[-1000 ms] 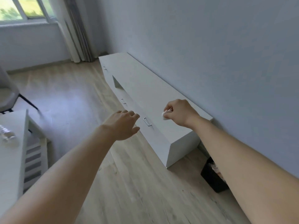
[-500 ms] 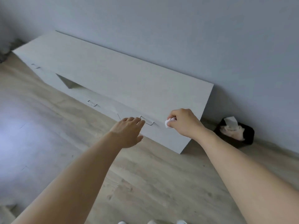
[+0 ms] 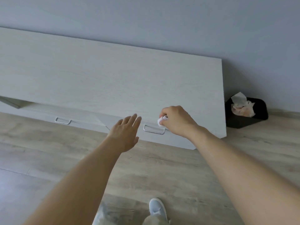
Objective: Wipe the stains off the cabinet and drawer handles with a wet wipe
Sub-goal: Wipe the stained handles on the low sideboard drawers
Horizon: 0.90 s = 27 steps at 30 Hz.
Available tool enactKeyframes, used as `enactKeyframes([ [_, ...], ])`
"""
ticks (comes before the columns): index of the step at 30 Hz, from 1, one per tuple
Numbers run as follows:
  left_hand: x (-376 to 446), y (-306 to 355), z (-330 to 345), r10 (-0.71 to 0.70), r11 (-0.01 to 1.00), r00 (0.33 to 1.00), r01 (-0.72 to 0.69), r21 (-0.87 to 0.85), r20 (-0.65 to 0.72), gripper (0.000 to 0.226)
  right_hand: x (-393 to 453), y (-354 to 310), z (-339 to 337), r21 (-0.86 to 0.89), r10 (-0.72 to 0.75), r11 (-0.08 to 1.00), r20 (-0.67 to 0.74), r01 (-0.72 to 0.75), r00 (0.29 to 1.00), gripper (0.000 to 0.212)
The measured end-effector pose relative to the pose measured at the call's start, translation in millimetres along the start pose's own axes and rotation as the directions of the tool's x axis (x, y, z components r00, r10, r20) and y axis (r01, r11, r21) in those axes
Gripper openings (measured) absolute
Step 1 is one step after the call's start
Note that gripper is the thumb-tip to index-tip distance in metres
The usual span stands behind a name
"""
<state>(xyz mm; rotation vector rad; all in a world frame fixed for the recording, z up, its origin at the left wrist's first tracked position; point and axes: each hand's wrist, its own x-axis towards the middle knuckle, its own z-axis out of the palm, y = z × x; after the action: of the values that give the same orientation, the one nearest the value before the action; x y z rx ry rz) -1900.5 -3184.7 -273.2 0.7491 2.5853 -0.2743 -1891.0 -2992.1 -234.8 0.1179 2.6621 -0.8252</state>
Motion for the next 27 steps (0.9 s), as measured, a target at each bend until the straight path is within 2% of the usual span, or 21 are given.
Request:
enactKeyframes([
  [4, 22, -34, 31, 0.071, 0.992, 0.996, -0.076, 0.101, 0.054, 0.084, 22, -7, 38, 0.106, 0.113, 0.989, -0.065, -0.106, 0.992, 0.015],
  [8, 49, -58, 64, 0.142, 0.966, 0.990, -0.139, 0.217, -0.002, 0.088, 32, -4, 80, 0.174, 0.225, 0.965, -0.147, -0.198, 0.963, 0.013],
  [13, 81, -75, 128, 0.228, 0.934, 0.965, -0.179, 0.310, -0.128, 0.096, 46, 5, 131, 0.213, 0.279, 0.950, -0.258, -0.227, 0.925, 0.013],
  [16, 103, -76, 171, 0.242, 0.932, 0.912, -0.124, 0.340, -0.330, 0.109, 54, 16, 158, 0.184, 0.232, 0.968, -0.383, -0.173, 0.894, 0.013],
  [19, 130, -68, 206, 0.236, 0.945, 0.793, -0.054, 0.321, -0.561, 0.113, 61, 36, 184, 0.138, 0.195, 0.980, -0.508, -0.144, 0.839, 0.014],
  [22, 163, -65, 231, 0.237, 0.950, 0.615, 0.014, 0.311, -0.752, 0.120, 71, 57, 205, 0.161, 0.183, 0.982, -0.636, -0.104, 0.750, 0.013],
  [27, 207, -63, 250, 0.261, 0.957, 0.330, 0.039, 0.289, -0.907, 0.118, 84, 77, 224, 0.187, 0.134, 0.982, -0.786, 0.027, 0.603, 0.015],
])
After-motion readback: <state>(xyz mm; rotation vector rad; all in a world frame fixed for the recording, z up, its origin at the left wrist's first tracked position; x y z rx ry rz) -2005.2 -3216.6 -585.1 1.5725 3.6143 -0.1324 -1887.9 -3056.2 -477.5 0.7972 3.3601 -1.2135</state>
